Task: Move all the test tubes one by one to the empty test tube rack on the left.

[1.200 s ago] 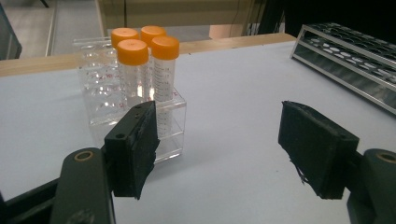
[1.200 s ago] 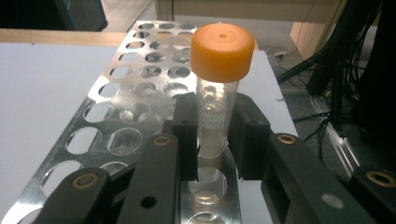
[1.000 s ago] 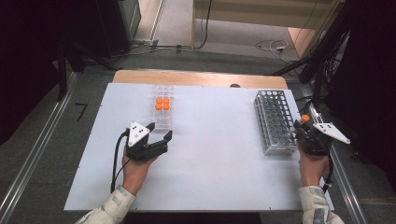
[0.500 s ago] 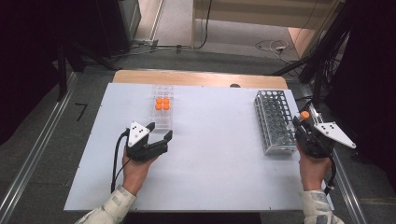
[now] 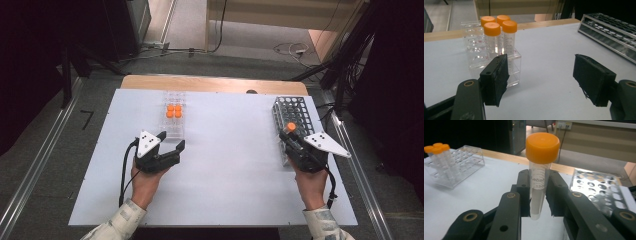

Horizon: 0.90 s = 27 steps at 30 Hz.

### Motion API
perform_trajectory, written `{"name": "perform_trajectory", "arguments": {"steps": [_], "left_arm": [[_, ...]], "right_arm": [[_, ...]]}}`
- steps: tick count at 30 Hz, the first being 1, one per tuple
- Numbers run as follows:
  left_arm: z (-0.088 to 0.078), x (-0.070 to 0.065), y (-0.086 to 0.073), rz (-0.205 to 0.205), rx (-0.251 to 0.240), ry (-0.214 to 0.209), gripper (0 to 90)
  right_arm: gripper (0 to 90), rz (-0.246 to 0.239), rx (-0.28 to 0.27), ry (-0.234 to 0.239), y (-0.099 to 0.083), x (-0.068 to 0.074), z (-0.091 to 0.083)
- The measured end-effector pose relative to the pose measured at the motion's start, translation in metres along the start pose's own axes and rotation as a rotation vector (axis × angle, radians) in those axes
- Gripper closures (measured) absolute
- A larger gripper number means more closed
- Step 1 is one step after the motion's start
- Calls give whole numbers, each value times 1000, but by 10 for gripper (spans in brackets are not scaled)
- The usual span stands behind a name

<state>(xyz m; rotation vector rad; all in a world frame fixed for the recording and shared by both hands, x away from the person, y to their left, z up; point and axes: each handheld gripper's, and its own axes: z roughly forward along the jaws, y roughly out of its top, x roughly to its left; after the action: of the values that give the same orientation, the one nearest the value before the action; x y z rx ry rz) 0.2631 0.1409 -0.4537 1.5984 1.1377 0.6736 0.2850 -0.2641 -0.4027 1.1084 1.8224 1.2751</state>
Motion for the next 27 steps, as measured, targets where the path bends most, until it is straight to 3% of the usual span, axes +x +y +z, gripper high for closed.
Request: {"name": "perform_trajectory", "arguments": {"steps": [14, 27], "left_arm": [[0, -4, -1, 8, 0, -11, 280], [-3, -20, 2, 20, -20, -68, 280]], "right_arm": [[722, -2, 73, 148, -13, 36, 25], [722, -73, 125, 249, -23, 82, 49]]}}
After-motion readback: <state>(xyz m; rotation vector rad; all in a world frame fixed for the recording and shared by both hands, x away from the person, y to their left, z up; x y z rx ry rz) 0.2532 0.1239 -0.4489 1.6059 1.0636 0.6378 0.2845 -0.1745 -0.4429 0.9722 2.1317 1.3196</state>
